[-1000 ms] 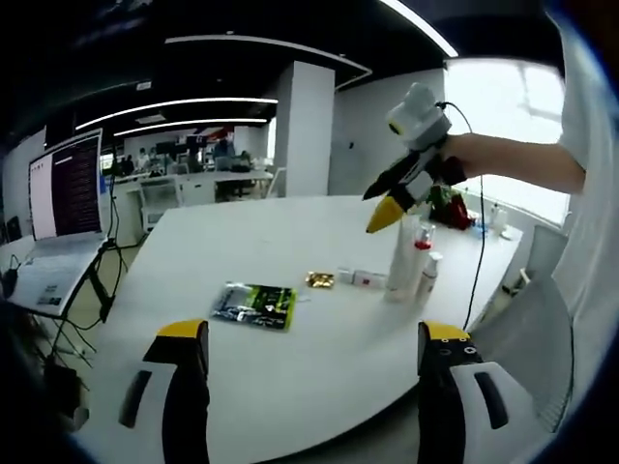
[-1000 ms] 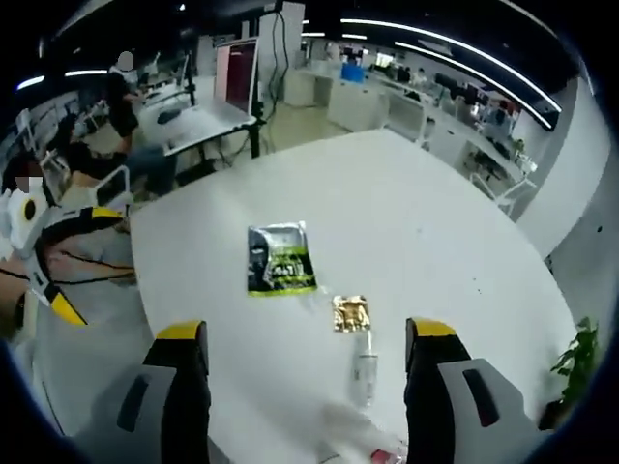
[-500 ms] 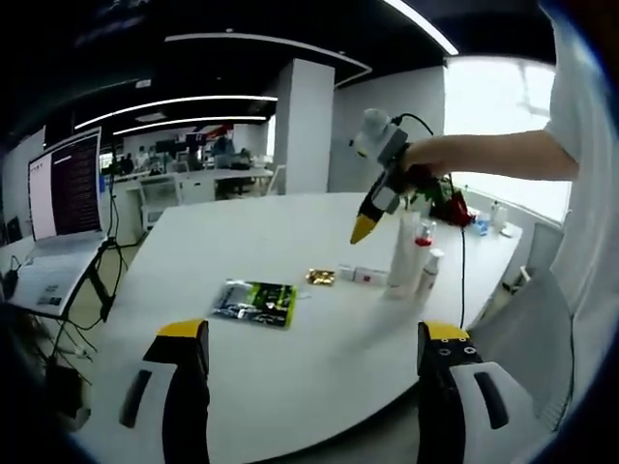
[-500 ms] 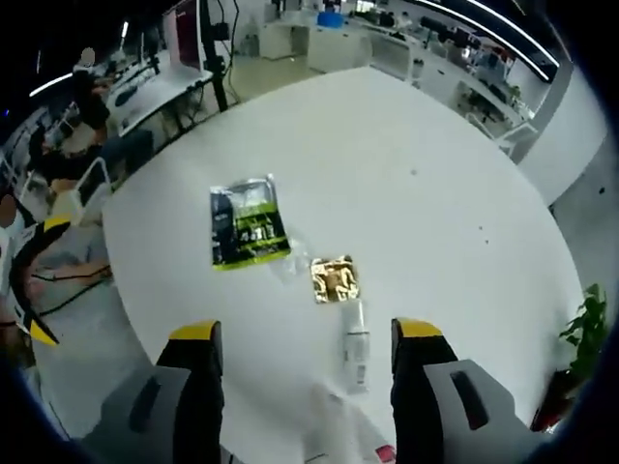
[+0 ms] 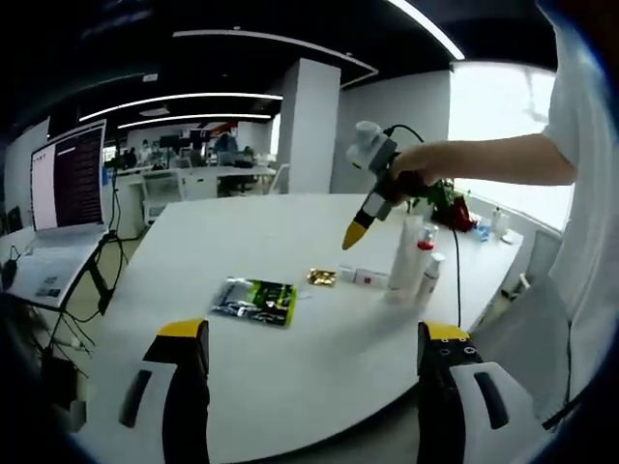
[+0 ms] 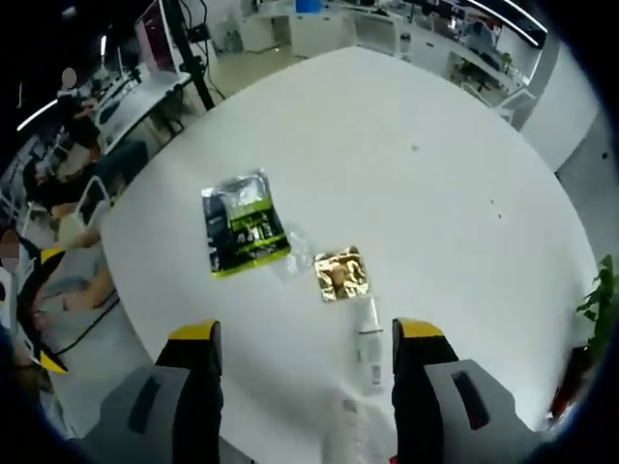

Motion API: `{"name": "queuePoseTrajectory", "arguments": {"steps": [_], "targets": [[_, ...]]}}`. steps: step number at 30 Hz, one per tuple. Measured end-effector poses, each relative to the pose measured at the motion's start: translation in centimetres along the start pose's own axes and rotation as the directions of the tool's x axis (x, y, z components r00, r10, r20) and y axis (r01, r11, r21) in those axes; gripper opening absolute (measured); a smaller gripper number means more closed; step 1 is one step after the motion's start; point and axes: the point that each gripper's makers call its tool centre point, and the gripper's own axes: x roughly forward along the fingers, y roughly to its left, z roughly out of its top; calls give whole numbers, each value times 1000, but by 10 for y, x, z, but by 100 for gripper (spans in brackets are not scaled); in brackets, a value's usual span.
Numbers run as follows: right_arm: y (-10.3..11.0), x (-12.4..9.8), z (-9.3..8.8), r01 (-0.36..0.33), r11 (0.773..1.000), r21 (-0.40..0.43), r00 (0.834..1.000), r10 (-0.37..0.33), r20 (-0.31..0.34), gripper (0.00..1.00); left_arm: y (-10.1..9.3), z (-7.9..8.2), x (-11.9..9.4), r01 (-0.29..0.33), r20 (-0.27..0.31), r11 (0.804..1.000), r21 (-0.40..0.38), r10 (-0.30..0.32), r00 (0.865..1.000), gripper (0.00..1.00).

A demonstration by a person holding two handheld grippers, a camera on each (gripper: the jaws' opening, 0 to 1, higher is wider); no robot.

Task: Arrange the skincare products in the storage area until every visible bottle or jar stands upright without overlapping.

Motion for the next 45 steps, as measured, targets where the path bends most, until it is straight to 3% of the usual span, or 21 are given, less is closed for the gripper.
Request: {"name": "queuePoseTrajectory", "arguments": {"steps": [11, 20, 24, 31, 37, 45], "targets": [[-15, 31, -8, 61, 997, 40, 991, -56, -122, 71, 3, 2, -2, -15, 19, 1000, -8, 15, 1000, 81], [-34, 64, -27, 120, 990, 79, 967, -99, -233, 70, 4, 5, -2, -16, 30, 1000, -17, 16, 999, 81], [-38, 72, -36, 142, 989, 52, 951, -122, -284, 68, 3, 4, -1, -8, 26, 1000, -21, 9, 1000, 81], [-43, 76, -51, 193, 981, -6, 929, -185, -320, 62, 4, 4, -1, -9, 29, 999, -33, 10, 1000, 81], [-36, 81, -62, 191, 981, 13, 926, -176, -334, 58, 4, 4, -2, -9, 31, 999, -42, 10, 999, 81], [-45, 84, -71, 223, 975, -14, 903, -212, -372, 50, 5, 5, -3, -11, 38, 998, -56, 13, 999, 81]]}}
